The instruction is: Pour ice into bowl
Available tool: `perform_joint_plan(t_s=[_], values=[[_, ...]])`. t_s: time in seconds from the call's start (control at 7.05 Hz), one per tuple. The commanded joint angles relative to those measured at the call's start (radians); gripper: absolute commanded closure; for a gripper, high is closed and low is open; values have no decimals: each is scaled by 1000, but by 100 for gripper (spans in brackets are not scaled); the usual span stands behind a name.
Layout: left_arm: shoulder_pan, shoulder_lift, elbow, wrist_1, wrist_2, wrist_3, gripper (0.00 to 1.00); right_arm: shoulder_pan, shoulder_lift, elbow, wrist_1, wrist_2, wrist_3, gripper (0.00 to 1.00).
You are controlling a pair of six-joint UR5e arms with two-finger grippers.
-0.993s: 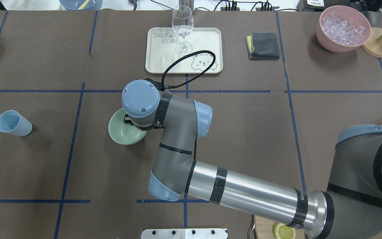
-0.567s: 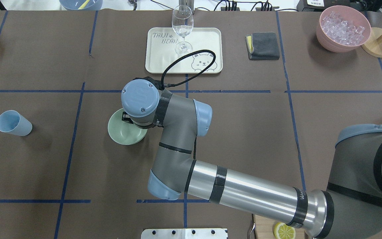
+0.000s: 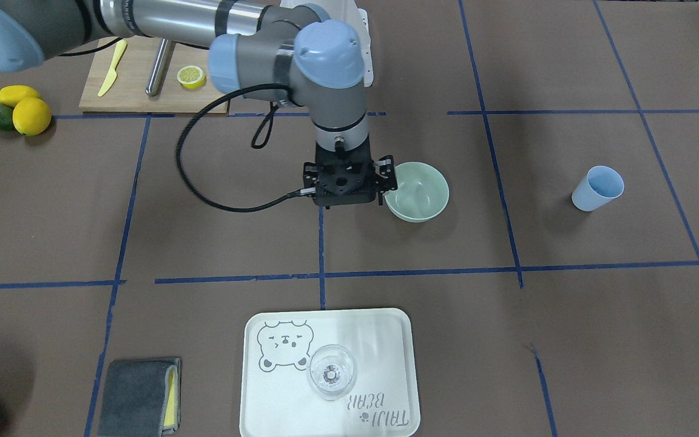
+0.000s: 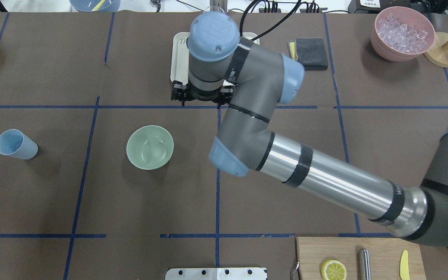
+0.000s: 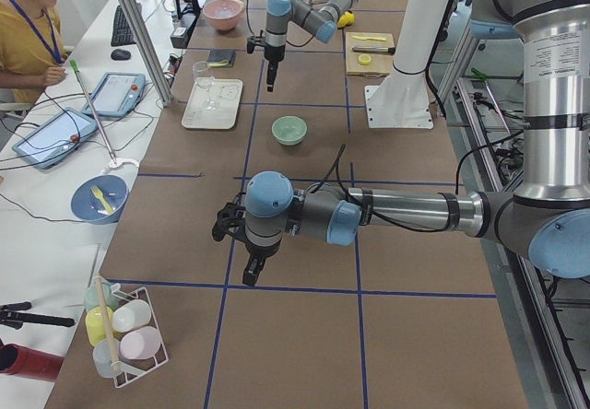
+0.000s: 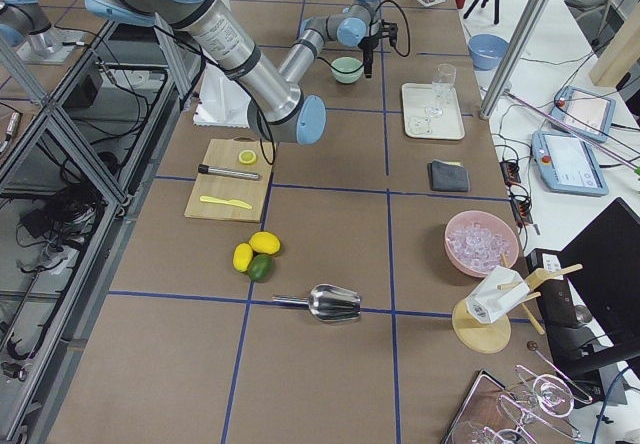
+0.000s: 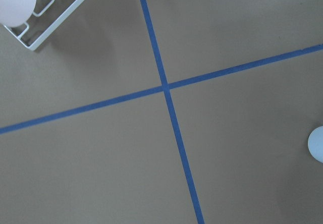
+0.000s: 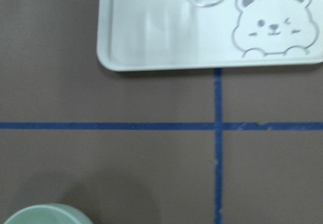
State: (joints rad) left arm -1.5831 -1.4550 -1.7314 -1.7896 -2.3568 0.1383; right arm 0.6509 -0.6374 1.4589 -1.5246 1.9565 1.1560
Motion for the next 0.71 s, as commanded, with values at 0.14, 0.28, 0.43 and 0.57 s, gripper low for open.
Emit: perform_joint_plan(t_s=[0.14, 0.28, 0.43, 0.57], values=[[3, -1, 12, -146, 1, 1, 0, 313, -336, 176, -23, 245, -517, 0], [2, -5, 13, -213, -2, -3, 0, 431, -425, 175, -23, 313, -746, 0], [2, -5, 21, -311, -1, -3, 0, 526, -511, 175, -23, 343, -904, 0], [2, -7, 36, -409, -2, -28, 0, 615, -589, 175, -25, 347, -1026, 0]])
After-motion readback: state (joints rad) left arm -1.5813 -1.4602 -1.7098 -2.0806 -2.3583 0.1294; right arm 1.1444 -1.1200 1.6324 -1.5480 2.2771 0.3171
